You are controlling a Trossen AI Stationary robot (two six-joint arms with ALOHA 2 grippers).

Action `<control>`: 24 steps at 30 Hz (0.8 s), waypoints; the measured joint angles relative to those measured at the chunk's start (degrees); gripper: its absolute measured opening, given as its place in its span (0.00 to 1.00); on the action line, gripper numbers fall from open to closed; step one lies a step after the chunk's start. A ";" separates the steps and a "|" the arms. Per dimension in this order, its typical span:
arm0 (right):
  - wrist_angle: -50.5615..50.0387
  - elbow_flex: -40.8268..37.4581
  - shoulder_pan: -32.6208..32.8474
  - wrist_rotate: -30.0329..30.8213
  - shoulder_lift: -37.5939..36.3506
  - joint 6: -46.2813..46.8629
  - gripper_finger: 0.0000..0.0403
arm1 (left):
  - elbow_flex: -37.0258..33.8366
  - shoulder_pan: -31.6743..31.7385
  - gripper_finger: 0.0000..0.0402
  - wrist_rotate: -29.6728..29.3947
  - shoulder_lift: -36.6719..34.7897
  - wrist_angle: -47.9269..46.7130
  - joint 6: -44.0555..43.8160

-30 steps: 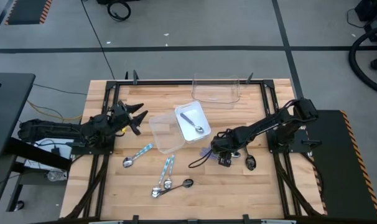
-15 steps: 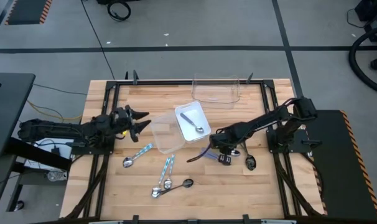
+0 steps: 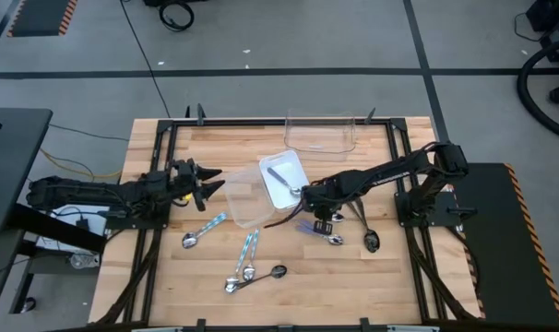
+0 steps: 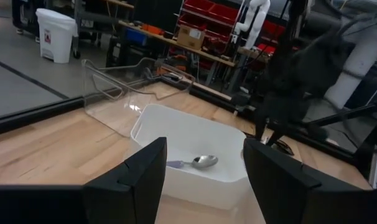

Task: Sort silverware by color (type)
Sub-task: Put the purple spoon into the white bin

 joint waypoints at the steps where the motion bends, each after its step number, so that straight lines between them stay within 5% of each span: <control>1: -0.23 0.77 -0.02 -0.87 -0.02 -0.38 0.14 | 0.00 0.00 0.55 0.00 0.02 -0.10 -0.03; 9: 0.34 6.98 -0.23 -6.49 -0.07 -5.28 0.14 | 0.00 -1.05 0.55 0.42 0.00 -0.13 -1.08; 24: 19.17 9.30 -8.30 -4.32 -0.07 -6.60 0.14 | 0.00 -1.64 0.55 0.43 -0.01 -0.38 -0.42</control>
